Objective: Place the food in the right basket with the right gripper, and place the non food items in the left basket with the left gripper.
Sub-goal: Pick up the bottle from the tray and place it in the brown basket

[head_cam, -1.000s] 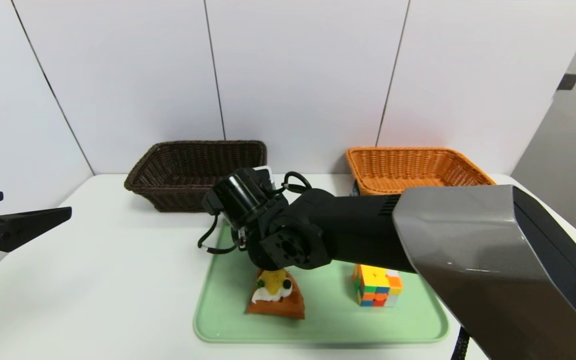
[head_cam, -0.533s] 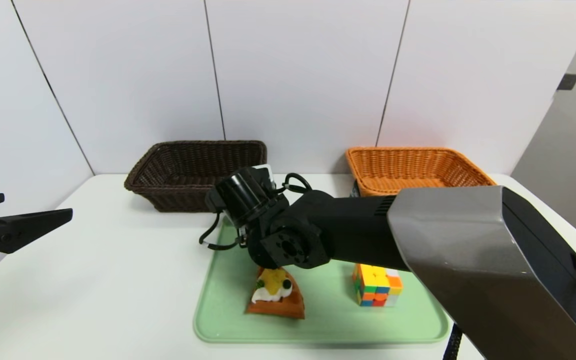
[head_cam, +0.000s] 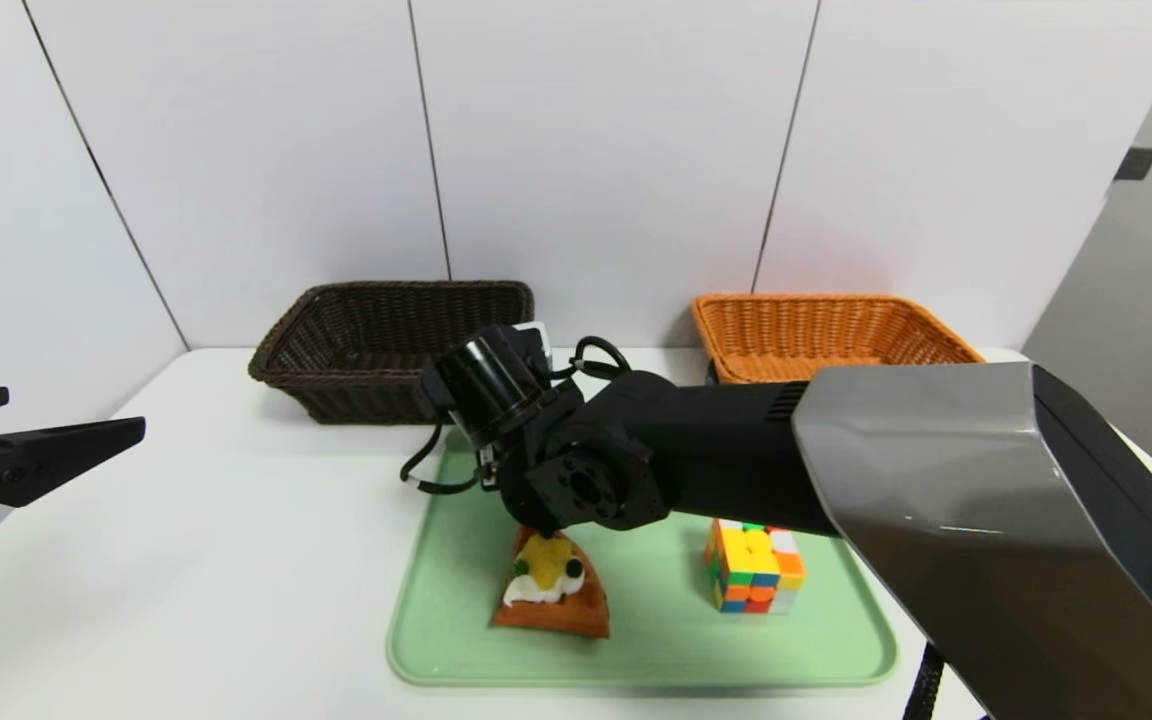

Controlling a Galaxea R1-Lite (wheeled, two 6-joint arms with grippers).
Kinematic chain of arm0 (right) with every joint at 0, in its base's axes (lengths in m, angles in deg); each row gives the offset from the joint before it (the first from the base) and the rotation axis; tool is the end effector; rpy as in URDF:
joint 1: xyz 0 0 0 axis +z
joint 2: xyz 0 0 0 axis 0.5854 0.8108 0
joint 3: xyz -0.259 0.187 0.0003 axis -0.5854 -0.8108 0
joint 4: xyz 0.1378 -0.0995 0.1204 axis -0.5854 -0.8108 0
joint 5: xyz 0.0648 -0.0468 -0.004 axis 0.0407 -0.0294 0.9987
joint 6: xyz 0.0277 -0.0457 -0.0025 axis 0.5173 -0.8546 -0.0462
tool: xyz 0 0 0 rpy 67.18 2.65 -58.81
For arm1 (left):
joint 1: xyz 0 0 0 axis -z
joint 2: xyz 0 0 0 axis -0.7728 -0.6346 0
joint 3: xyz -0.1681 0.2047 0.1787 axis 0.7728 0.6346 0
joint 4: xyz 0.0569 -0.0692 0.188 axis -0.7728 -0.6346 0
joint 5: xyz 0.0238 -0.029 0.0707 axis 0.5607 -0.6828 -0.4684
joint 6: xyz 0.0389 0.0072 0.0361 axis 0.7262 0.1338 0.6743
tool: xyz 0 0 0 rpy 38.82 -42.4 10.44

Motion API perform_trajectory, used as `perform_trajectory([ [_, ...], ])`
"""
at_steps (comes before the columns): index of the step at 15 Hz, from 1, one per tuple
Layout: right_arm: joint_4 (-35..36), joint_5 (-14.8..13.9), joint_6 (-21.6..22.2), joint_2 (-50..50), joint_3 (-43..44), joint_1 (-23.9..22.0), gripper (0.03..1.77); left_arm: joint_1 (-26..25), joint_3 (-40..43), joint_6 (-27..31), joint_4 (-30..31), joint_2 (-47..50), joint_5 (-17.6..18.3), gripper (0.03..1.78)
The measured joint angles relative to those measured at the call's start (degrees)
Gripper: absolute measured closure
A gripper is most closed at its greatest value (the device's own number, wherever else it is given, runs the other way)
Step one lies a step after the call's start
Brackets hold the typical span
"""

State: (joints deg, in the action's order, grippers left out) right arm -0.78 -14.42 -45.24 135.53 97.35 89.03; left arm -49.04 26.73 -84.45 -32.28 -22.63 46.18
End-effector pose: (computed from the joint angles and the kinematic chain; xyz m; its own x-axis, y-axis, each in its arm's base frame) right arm 0.3420 0.4030 0.1314 0.8407 0.1104 -0.5301 -0.1797 0.9804 -0.0807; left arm 0.1507 -0.0096 0.2767 0.9340 -0.1289 -0.3332 0.1532 0.9870 0.0477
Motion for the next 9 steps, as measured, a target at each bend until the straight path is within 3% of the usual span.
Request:
perform_trajectory([
  [3, -2.85, 0.11, 0.13, -1.99, -0.09, -0.04, 1.18, -0.06, 0.02, 0.05, 0.00, 0.02, 0.00, 0.12],
  [9, -17.19, 1.00, 4.27, -9.86, -0.41, 0.02, 1.18, -0.01, 0.00, 0.13, 0.00, 0.09, 0.11, 0.12],
])
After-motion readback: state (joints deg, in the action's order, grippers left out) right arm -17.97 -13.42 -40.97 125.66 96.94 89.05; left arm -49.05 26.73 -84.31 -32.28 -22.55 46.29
